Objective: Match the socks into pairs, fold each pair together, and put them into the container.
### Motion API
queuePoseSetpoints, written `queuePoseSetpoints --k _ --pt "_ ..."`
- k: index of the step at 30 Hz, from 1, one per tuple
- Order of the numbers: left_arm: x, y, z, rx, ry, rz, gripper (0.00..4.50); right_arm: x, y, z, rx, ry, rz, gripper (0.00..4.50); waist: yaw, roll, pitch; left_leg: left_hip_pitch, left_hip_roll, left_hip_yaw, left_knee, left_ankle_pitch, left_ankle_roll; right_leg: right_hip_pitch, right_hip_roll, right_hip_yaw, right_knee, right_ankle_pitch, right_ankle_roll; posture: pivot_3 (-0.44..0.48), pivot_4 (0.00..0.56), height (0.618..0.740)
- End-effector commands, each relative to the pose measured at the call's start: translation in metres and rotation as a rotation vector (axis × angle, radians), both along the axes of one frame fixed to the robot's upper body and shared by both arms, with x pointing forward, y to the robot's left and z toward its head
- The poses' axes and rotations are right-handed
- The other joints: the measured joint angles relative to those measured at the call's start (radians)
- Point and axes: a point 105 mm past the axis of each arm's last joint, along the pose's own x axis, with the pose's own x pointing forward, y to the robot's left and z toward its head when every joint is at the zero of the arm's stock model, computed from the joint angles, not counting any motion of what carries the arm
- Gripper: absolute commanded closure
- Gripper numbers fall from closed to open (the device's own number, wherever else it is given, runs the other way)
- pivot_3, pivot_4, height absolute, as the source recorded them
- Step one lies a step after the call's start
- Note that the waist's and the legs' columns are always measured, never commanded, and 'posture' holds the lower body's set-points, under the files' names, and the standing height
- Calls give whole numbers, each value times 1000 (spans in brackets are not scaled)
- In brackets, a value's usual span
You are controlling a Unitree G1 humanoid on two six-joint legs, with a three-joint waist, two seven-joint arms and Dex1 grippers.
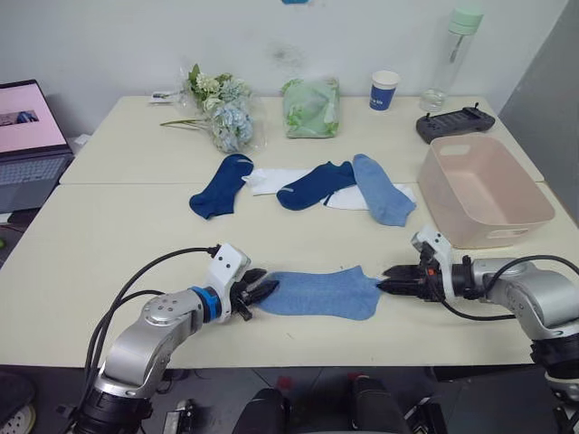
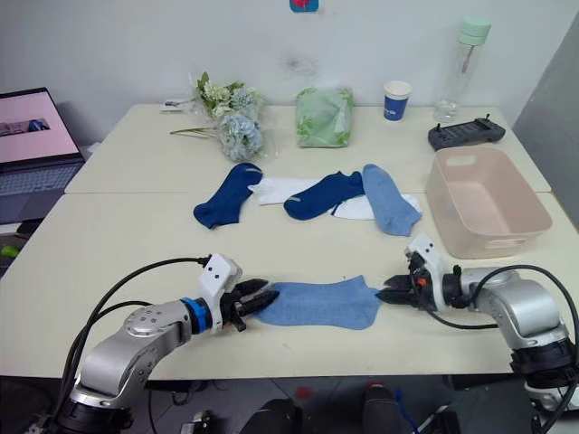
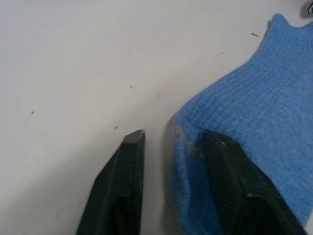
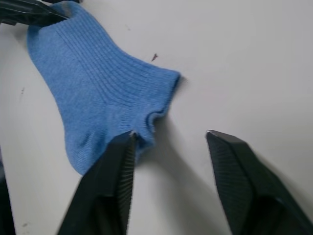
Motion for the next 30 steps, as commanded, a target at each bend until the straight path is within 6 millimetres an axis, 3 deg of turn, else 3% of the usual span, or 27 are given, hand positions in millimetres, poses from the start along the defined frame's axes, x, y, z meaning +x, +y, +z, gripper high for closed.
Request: queuePoseSetpoints --k 1,3,6,8,11,14,17,20,22,25,29,30 --pt "4 7 38 -27 -172 4 1111 10 0 26 18 -150 45 736 0 0 0 0 0 0 0 0 0 0 0 0 0 0 0 0 150 740" --pt "0 1 53 -30 -239 -56 484 9 16 37 71 -249 118 35 1 -1 0 0 0 0 0 0 0 0 0 0 0 0 0 0 150 740" --pt "-4 -11 64 -51 -290 -120 484 0 43 40 139 -301 221 35 1 -1 0 0 1 0 0 0 0 0 0 0 0 0 0 0 150 740" --pt "-6 -19 62 -35 -302 -165 460 -1 56 37 147 -353 252 462 1 -1 0 0 1 0 0 0 0 0 0 0 -1 0 0 0 150 740" --pt "-7 -35 48 -53 -280 -196 1033 -4 81 21 149 -398 291 1304 1 -1 0 0 0 0 0 0 0 0 0 0 -1 0 0 0 150 740" --pt "-11 -49 21 -49 -243 -199 1936 -5 96 0 109 -444 322 2313 1 -1 0 0 0 0 0 0 0 0 0 1 0 0 0 0 150 740" --pt "-10 -50 3 -9 -229 -180 2956 -5 95 -13 85 -435 323 3447 1 -1 0 0 0 0 0 0 0 0 0 1 0 0 0 0 150 740" --pt "-14 -47 -16 31 -185 -162 3913 -1 80 -29 14 -428 305 4497 1 -1 0 0 -1 0 0 0 0 0 0 1 0 0 0 0 150 740" --pt "-19 -44 -25 59 -156 -173 4483 2 71 -34 -27 -424 304 4500 1 0 0 1 0 0 0 0 0 0 0 1 0 0 0 0 150 740" --pt "-20 -36 -32 85 -136 -147 4483 6 59 -37 -60 -422 304 4500 0 0 -1 3 0 1 0 0 0 2 0 1 0 0 0 0 150 740" --pt "-17 -25 -16 42 -177 -118 4483 -3 44 -44 -114 -388 357 4500 0 0 -1 6 0 1 -1 0 0 5 0 2 0 0 0 0 150 740" --pt "-13 -27 3 -60 -215 -91 4483 -1 41 -36 -92 -410 341 4500 -1 -1 -1 7 0 1 -1 0 0 5 1 2 0 0 0 0 150 740"
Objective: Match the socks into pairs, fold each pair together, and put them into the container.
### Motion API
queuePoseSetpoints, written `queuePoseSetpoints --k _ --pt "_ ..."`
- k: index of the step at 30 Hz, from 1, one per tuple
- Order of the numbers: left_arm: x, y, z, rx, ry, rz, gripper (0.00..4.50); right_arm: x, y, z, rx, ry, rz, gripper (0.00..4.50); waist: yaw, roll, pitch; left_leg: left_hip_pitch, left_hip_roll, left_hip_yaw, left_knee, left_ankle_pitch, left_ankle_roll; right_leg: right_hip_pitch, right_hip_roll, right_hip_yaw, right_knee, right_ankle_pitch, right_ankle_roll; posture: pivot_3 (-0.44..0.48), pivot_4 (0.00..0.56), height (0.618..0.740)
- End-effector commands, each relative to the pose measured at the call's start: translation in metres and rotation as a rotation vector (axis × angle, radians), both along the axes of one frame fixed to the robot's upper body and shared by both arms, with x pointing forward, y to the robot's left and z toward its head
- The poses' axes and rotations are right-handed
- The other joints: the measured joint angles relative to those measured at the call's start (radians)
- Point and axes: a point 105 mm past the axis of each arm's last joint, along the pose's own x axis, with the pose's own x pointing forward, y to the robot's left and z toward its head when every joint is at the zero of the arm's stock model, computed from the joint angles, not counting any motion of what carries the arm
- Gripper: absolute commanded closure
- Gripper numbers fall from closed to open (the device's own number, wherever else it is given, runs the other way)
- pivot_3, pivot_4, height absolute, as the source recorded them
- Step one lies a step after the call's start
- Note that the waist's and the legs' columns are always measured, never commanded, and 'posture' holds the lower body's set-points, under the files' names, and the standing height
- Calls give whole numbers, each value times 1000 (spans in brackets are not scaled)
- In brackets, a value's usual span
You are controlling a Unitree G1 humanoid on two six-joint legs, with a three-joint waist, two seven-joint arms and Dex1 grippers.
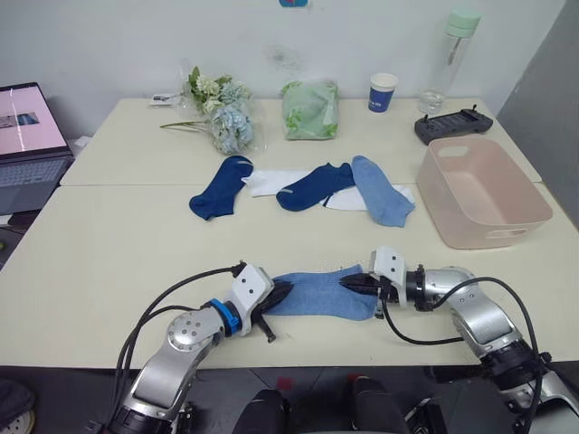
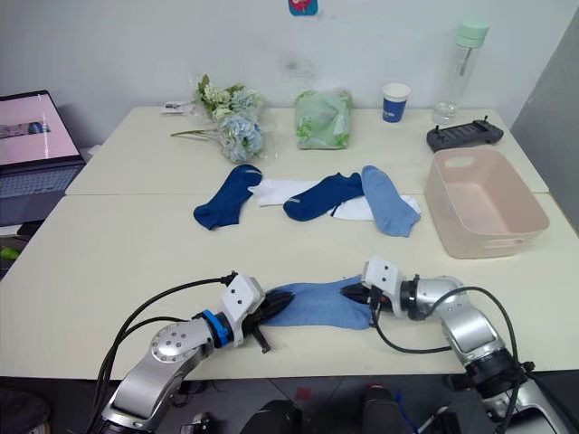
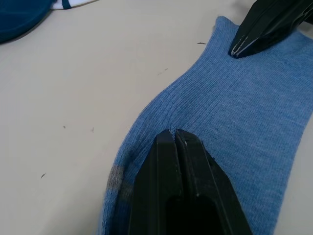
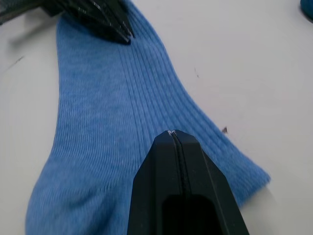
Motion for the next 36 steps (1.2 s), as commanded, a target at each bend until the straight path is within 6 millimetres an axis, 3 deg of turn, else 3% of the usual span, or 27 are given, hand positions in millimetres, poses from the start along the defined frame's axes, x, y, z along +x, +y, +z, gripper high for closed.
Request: queuePoseSetpoints --k 1,3,6,10,14,22,24,28,32,34,36 --pt "4 9 40 -193 -63 43 4483 0 -14 13 41 -6 -11 4500 -1 0 0 0 0 0 0 0 0 0 0 0 0 0 0 0 150 740" --pt "3 6 61 -278 -84 20 4483 -1 -7 42 180 -28 22 4500 0 -1 1 -1 1 -1 0 0 0 -1 0 0 0 0 0 0 150 740" --pt "-4 0 66 -240 -69 -70 4483 -4 2 70 254 -42 99 4500 -4 0 1 -1 2 0 1 0 0 -1 0 1 1 0 0 0 150 740" --pt "-18 -8 47 -126 11 -154 4483 -5 16 67 240 -43 102 4500 -2 -1 0 -1 1 -1 0 0 0 -1 0 0 0 0 0 0 150 740" --pt "-10 1 29 -84 52 -66 4483 -4 30 45 215 -24 67 4500 0 -1 0 -2 0 -1 0 0 0 -2 0 0 0 0 0 0 150 740" --pt "5 12 29 -168 60 49 4483 -5 24 36 233 18 -2 4500 1 -1 0 -2 0 -1 0 0 0 -2 0 0 0 0 0 0 150 740" --pt "19 21 39 -210 -7 142 4500 -2 20 38 242 9 -33 4130 1 -1 0 -2 0 -1 0 0 0 -2 0 0 0 0 0 0 150 740" --pt "32 30 44 -192 -76 197 3554 6 9 41 243 10 -109 2852 1 -1 0 -2 0 -1 1 0 0 -2 0 0 1 0 0 0 150 740" --pt "29 28 36 -149 -66 156 2331 14 -7 36 220 29 -209 1487 2 -1 0 -2 0 0 0 0 0 -2 0 0 0 0 0 0 150 740" --pt "28 37 40 -175 -62 193 1625 14 -14 27 196 79 -252 752 1 -1 0 -2 0 -1 0 0 0 -2 0 0 0 0 0 0 150 740" --pt "16 49 44 -212 -46 227 1059 14 -20 23 196 101 -312 752 -1 -1 0 -2 1 -1 0 0 0 -2 0 0 0 0 0 0 150 740"
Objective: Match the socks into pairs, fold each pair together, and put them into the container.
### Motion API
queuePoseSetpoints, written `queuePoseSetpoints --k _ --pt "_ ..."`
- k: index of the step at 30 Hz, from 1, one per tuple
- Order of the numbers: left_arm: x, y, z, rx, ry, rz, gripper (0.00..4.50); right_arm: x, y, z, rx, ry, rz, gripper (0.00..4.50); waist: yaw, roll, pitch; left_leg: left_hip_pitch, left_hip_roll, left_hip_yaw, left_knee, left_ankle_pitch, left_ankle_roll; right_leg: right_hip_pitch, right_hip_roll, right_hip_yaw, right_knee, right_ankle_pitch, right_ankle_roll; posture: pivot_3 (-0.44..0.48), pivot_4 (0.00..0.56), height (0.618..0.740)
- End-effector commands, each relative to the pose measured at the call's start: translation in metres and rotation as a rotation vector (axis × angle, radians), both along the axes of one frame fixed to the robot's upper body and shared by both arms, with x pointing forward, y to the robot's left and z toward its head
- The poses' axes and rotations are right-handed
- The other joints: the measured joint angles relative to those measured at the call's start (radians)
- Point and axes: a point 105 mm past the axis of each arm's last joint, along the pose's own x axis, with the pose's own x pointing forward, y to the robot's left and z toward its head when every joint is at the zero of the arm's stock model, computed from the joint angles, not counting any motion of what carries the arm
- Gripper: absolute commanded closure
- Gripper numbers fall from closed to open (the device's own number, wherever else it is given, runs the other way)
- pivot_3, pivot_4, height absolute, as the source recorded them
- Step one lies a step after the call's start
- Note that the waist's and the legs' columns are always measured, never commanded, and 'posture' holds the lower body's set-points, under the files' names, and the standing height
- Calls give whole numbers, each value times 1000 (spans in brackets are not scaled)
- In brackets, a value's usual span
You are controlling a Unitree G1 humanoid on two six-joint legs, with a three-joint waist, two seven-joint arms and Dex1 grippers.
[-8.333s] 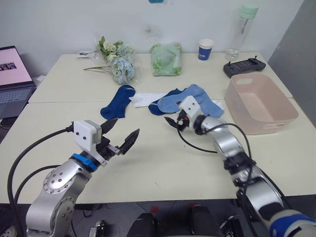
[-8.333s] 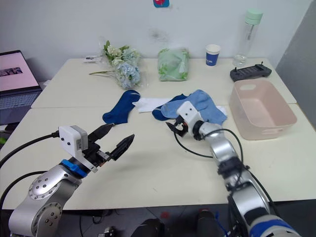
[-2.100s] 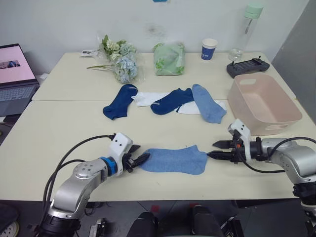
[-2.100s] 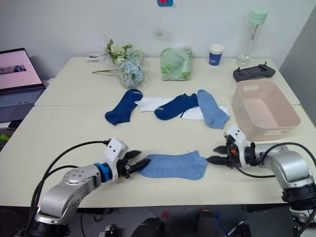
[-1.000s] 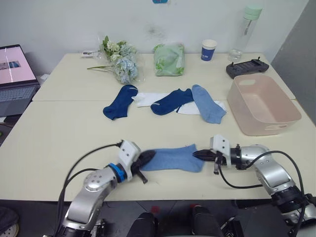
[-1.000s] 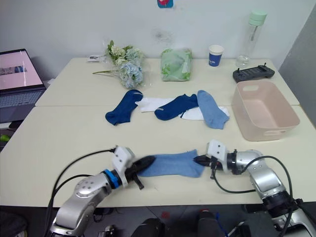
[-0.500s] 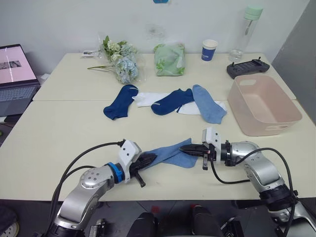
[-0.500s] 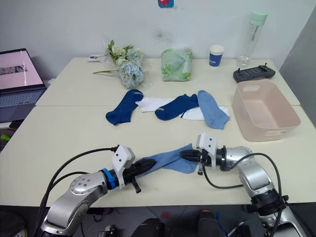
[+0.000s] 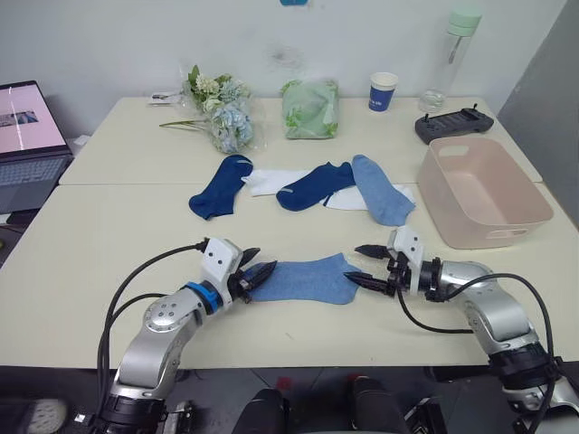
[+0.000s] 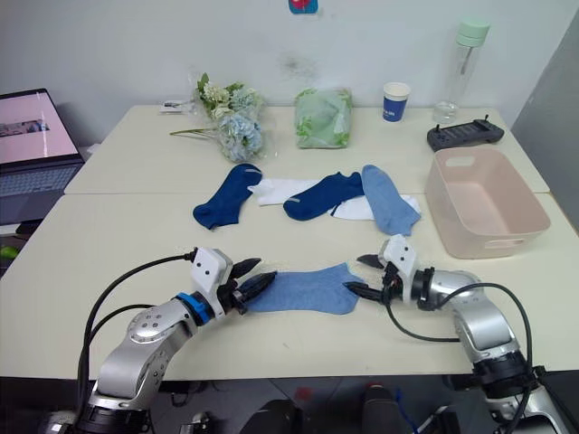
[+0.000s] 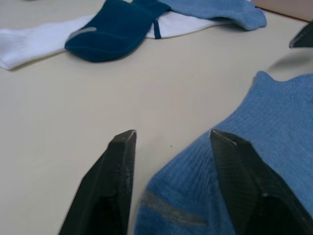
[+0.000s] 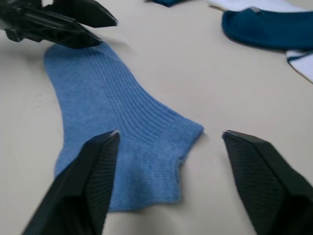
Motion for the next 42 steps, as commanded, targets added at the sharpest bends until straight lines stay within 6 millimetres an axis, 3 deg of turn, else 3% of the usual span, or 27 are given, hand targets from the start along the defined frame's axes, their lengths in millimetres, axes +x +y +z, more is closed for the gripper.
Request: queuePoseSetpoints --k 1,4,7,14,18,21,25,27,33,37,42 --pt "-16 18 17 -68 -23 56 717 -1 -12 0 19 35 -89 752 -2 0 0 0 0 0 0 0 0 0 0 0 0 0 0 0 150 740" --pt "-23 19 19 -100 -10 84 30 -3 -12 3 39 42 -96 752 1 0 0 -1 1 0 0 0 0 -2 -1 0 0 0 0 0 150 740" --pt "-30 13 10 -144 50 116 30 -4 -20 -5 11 62 -121 752 3 0 0 -1 1 0 1 0 0 1 -1 0 0 0 1 0 150 740" --pt "-32 4 -3 -155 125 120 30 -8 -8 -12 -26 93 -55 752 1 0 0 0 0 0 1 0 0 1 0 0 0 0 1 0 150 740" --pt "-30 -3 -10 -118 149 96 30 -9 -12 -19 -57 134 -58 752 2 0 0 0 0 0 1 0 0 1 0 0 0 0 1 0 150 740" --pt "-31 1 -18 -94 178 115 588 -13 -7 -23 -71 150 -22 752 1 0 0 0 0 0 0 0 0 1 0 0 0 0 1 0 150 740" --pt "-34 8 -18 -110 193 140 1768 -13 1 -24 -59 170 -11 752 0 0 -1 1 0 0 0 0 0 1 0 0 0 -1 1 0 150 740" --pt "-36 6 -19 -112 201 114 2458 -13 6 -24 -47 183 2 1147 0 0 -1 1 0 0 0 0 0 2 0 0 0 -1 1 0 150 740" --pt "-36 -2 -14 -134 192 88 4329 -17 10 -20 -26 216 27 3105 0 0 -1 1 0 0 0 0 0 2 0 0 0 -1 1 0 150 740" --pt "-39 -3 -16 -148 207 93 4500 -19 9 -18 -20 221 39 4452 0 0 -1 1 0 0 0 0 0 2 0 0 0 -1 1 0 150 740" --pt "-58 -11 -12 -163 233 45 4500 -29 0 -2 8 271 70 4452 2 0 0 0 0 0 0 0 0 1 0 0 -1 -1 1 0 150 740"
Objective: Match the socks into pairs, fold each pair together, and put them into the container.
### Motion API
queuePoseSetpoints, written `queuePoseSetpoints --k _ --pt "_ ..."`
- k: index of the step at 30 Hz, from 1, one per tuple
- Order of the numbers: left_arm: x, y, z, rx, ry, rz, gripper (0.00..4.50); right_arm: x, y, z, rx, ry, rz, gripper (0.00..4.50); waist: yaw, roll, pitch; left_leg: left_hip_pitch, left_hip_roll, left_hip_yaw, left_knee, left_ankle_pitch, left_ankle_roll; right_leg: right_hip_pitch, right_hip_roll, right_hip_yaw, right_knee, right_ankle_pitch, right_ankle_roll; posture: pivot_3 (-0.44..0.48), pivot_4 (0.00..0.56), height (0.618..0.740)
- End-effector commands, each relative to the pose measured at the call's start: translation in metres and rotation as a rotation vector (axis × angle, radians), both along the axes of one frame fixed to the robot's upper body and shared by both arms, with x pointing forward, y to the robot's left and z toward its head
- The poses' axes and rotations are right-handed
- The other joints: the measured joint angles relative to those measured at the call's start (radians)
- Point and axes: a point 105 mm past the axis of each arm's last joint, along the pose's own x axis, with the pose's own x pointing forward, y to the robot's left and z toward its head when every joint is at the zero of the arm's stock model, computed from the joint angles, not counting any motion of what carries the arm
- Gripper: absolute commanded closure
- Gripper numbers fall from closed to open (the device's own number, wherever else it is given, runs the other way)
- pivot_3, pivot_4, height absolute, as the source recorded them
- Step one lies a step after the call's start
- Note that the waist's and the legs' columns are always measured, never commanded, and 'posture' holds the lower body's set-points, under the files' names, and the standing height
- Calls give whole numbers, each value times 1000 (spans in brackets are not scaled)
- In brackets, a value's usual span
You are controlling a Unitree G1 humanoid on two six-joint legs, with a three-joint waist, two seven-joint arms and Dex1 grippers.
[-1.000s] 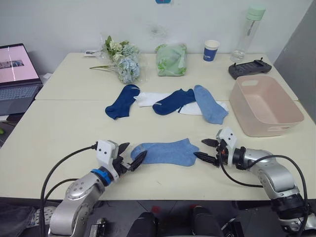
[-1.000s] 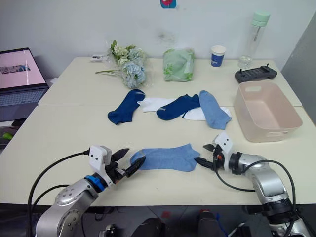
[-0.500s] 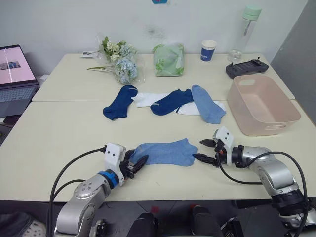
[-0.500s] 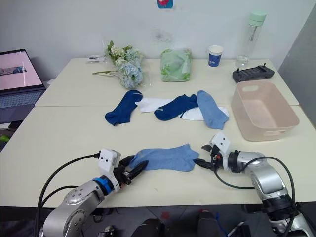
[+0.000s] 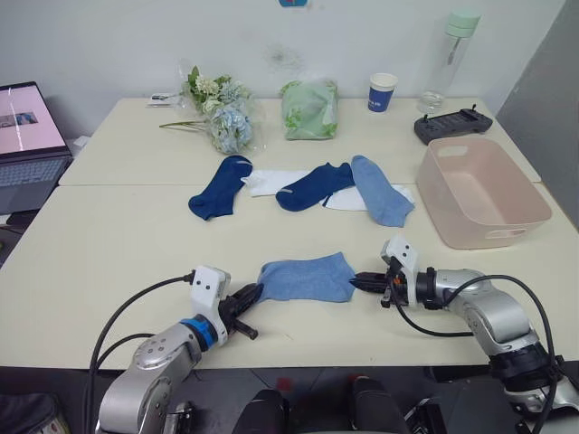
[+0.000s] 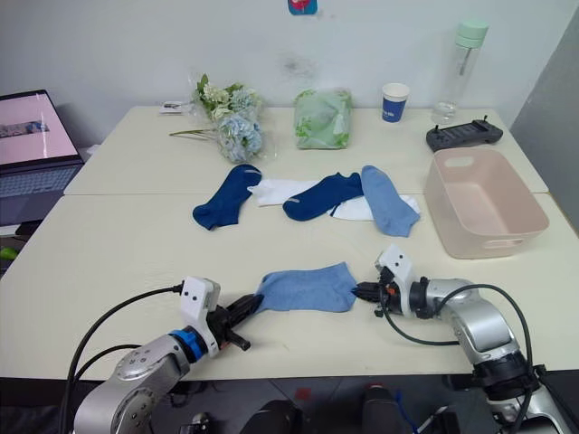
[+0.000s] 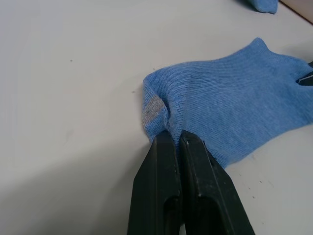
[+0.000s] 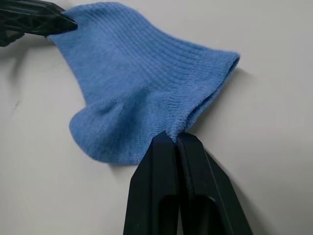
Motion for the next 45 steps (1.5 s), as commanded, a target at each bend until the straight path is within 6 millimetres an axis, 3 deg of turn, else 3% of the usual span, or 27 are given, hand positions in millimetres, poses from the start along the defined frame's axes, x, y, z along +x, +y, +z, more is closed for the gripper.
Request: queuePoseSetpoints --k 1,4,10,14,19,22,24,29,33,34,38,41,45 --pt "-15 -13 11 -9 -23 -78 4500 -12 -6 19 34 21 47 4452 1 0 0 0 0 0 0 0 0 0 0 0 0 0 0 0 150 740" --pt "-26 -20 11 -24 -2 -111 4500 -21 -14 23 29 65 69 4452 2 0 0 -1 0 0 0 0 0 0 0 0 -1 0 0 0 150 740" --pt "-21 -15 7 -14 5 -65 4500 -20 -32 25 -28 84 72 4452 2 0 0 -1 -1 1 0 0 1 0 0 -1 0 0 0 0 150 740" --pt "-11 -15 -2 9 0 -75 4500 -21 -32 13 -46 96 83 4452 3 0 0 -1 -1 3 0 0 1 0 0 -1 0 0 0 0 150 740" --pt "-8 -19 -5 3 12 -94 4500 -21 -28 16 -45 80 82 4452 4 0 0 -1 0 2 1 0 1 0 0 -1 -1 0 0 0 150 740" --pt "-12 -21 -3 -9 8 -106 3788 -17 -28 22 -45 46 68 3756 3 0 0 -1 0 1 1 0 1 0 0 -1 0 0 0 0 150 740" --pt "-13 -19 0 -10 -4 -110 3147 -12 -31 27 -50 1 48 3042 3 0 0 -1 0 0 1 0 1 0 0 -1 0 0 0 0 150 740" --pt "-12 6 8 47 -32 -90 1596 -5 -44 39 -56 -83 25 1325 3 0 0 -1 0 1 0 0 1 0 0 -1 0 0 0 0 150 740" --pt "-7 29 24 102 -96 -64 359 6 -37 62 -8 -215 32 0 -1 0 1 -1 0 1 0 0 1 0 0 -1 0 0 0 0 150 740" --pt "-7 32 27 105 -105 -62 28 7 -35 64 -3 -227 35 0 -1 0 1 -1 0 1 0 0 1 0 0 -1 0 0 0 0 150 740" --pt "2 27 56 113 -239 -149 28 8 1 77 102 -314 67 0 1 -1 1 -1 0 0 0 0 0 0 0 -2 0 0 0 0 150 740" --pt "12 0 56 141 -289 -268 626 -2 29 59 117 -311 127 613 6 -1 1 -2 0 0 0 0 0 0 0 -2 -1 0 0 0 150 740" --pt "21 -25 33 199 -293 -351 1982 -8 44 29 78 -314 168 2159 6 -1 1 -2 -1 0 1 0 0 -1 -1 -1 -1 0 0 0 150 740"
